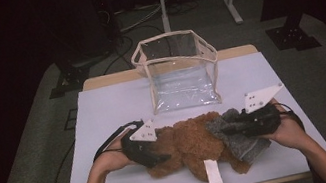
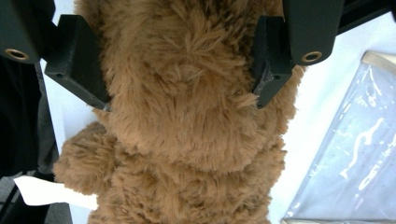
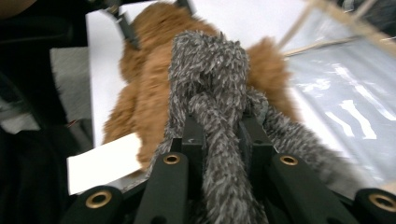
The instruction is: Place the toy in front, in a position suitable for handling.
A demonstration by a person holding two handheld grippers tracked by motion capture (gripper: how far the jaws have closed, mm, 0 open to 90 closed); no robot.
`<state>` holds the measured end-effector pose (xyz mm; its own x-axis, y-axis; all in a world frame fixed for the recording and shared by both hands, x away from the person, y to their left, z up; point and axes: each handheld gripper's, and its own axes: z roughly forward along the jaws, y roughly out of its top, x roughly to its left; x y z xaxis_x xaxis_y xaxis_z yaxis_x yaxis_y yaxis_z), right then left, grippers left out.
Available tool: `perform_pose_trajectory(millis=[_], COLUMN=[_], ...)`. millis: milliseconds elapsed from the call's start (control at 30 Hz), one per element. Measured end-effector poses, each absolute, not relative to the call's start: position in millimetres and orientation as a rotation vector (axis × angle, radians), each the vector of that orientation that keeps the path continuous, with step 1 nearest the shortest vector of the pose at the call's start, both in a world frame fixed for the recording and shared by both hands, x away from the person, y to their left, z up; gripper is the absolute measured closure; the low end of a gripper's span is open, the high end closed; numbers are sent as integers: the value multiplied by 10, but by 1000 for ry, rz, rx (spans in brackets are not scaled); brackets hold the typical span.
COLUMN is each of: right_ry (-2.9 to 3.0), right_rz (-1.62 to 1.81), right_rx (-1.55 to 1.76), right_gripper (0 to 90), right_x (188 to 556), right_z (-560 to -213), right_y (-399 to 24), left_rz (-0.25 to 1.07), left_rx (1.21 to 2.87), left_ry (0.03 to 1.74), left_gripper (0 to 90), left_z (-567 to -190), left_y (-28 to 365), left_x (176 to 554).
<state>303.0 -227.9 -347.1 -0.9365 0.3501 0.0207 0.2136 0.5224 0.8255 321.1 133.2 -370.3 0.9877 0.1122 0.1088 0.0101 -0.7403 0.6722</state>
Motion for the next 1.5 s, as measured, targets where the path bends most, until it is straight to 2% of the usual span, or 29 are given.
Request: perform_pose_trajectory(millis=[133,300,500,667,900,1067,1267,1500], right_ry=[2600,2649,2654,2637,2629,2691,2716,2722], right_rz=[1398,1410,1451,1481,1440,1360,1386,1312], right_rx=[509,485,508,508,394,331,378,339], right_gripper=[746,753,755,754,752,751,757,754], right_x=[3114,3098,3027,3038,3120,3177,3133,3054], right_z=[-3447,-3611,-3714,-3594,-3354,-3431,-3604,-3511], right_y=[-2283,-2202,-2299,-2355,-2047,-1782,-1879,-1797], left_rz=[189,209,192,200,207,222,204,178], left_rx=[2400,2382,2374,2371,2368,2382,2328,2355], left_ry=[88,96,82,72,46,49,69,65], left_gripper=[288,248,287,298,297,282,266,300], left_z=[-3696,-3641,-3661,-3689,-3671,-3639,-3585,-3677], left_y=[1350,1373,1354,1317,1121,1124,1234,1160], left_x=[3201,3217,3203,3188,3221,3227,3229,3204])
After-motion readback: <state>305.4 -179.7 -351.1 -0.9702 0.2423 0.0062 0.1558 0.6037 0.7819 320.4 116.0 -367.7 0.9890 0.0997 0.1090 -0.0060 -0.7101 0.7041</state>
